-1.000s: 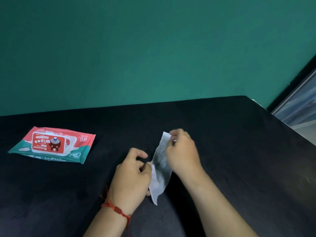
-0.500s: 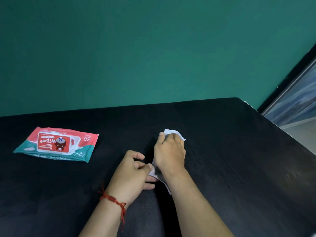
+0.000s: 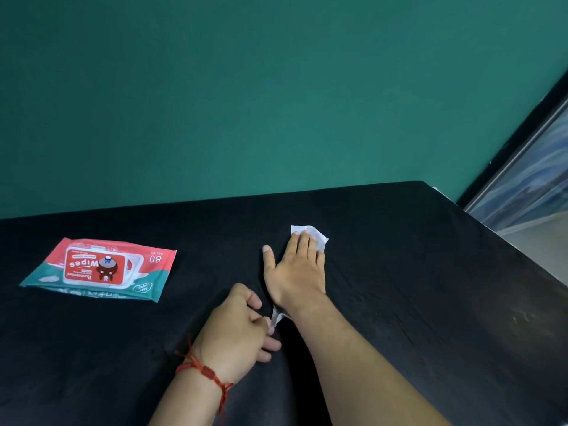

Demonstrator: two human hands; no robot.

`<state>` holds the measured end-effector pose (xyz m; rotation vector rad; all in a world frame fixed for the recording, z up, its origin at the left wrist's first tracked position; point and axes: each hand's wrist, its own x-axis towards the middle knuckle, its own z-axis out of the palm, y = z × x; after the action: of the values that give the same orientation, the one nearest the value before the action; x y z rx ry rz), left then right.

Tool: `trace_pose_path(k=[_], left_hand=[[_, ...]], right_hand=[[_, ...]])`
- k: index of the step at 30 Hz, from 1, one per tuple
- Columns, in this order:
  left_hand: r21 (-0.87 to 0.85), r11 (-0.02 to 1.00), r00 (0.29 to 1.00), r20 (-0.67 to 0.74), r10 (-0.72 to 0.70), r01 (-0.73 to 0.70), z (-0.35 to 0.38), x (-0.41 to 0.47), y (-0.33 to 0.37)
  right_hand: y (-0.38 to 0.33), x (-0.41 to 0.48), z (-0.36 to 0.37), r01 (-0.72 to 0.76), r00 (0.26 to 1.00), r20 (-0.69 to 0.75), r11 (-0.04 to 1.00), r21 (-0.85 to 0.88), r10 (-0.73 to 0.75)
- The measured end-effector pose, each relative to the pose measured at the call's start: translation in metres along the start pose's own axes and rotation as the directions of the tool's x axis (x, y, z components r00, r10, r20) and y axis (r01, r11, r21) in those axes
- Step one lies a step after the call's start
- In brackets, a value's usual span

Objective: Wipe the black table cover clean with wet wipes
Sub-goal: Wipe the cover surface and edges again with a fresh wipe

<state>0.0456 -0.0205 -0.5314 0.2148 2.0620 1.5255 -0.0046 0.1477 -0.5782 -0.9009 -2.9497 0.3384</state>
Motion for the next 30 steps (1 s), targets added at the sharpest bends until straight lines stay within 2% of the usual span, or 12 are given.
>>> trace_pose_path(k=[6,10,19,30], left_hand=[[-0.032,0.993,0.983,-0.155,0.104,-0.110,0.000,0.003,0.006],[-0.016,0.993,0.984,-0.136,0.117,-0.120,0.003,0.002,0.006],[0.049,0.990,0.987,-0.083,0.139,-0.135,0.012,0.000,0.013],[0.132,0.977,0.981,-0.080,0.179,-0.167,0.020,0.002,0.012]], right_hand=[[0.014,0.053,-0.010,0.092,0.994,0.064,0.995,-0.028,-0.091],[0.026,0.096,-0.020,0.113,0.988,0.114,0.989,-0.096,-0.102],[0.024,0.156,-0.025,0.082,0.993,0.096,0.994,-0.067,-0.075],[0.017,0.165,-0.020,0.213,0.974,0.098,0.973,-0.092,-0.204]])
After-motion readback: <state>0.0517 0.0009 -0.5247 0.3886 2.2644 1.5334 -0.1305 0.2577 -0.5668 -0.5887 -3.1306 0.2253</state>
